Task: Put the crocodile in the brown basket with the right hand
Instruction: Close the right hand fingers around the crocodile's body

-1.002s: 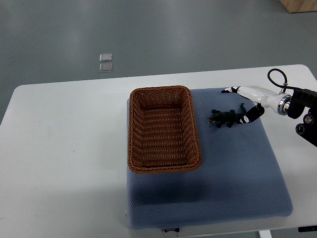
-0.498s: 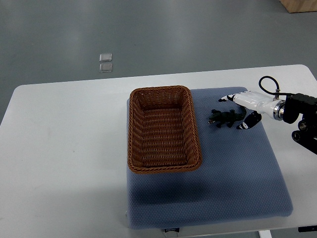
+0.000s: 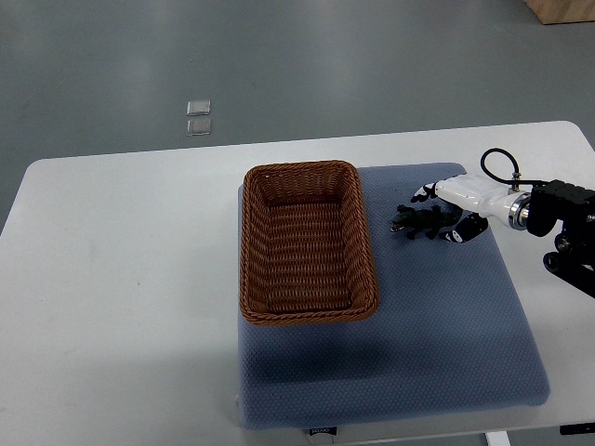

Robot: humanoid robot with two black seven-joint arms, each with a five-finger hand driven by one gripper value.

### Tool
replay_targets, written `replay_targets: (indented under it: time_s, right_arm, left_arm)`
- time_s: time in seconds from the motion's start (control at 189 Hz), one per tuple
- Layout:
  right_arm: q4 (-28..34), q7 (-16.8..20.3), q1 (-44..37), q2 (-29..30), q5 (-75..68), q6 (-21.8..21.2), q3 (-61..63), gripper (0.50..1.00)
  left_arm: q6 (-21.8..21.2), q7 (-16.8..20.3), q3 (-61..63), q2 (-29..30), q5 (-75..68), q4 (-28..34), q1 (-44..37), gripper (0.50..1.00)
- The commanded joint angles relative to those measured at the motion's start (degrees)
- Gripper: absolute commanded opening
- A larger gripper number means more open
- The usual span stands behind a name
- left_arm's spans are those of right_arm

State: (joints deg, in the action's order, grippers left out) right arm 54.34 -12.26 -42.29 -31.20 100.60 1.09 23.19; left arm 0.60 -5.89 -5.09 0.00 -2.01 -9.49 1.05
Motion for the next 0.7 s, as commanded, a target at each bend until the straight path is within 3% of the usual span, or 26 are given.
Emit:
replay_targets:
  time_s: [0.0, 0.276, 0.599, 0.652, 0.657, 0.694]
  right_arm:
    - [-0.2, 0.0, 0.1, 0.0, 0.2, 0.6, -0.3, 0.768]
    - [-0.4, 0.1, 0.1, 0.0, 0.6, 1.9, -1.0, 0.727]
    - [-0.6, 0.2, 0.2, 0.1, 0.6, 2.6, -1.7, 0.552]
    - [-0.6, 0.2, 0.2, 0.1, 0.6, 2.6, -1.7, 0.552]
    - [-0.6, 0.2, 0.2, 0.0, 0.6, 2.7, -1.7, 0.521]
    - [-0.6, 0.1, 0.2, 0.0, 0.6, 2.8, -1.7, 0.5]
  left_arm:
    - [0.0, 0.0, 0.0, 0.0, 0.1, 0.0, 0.0, 1.0]
    - [0.0, 0.0, 0.0, 0.0, 0.0, 0.0, 0.0, 1.0]
    - [-0.1, 0.0, 0.0, 0.0, 0.0, 0.0, 0.0, 1.0]
    - [-0.1, 0.0, 0.0, 0.0, 0.0, 0.0, 0.0, 1.0]
    - [-0.1, 0.0, 0.0, 0.0, 0.0, 0.0, 0.0, 1.0]
    - [-0.1, 0.0, 0.0, 0.0, 0.1, 0.0, -0.1, 1.0]
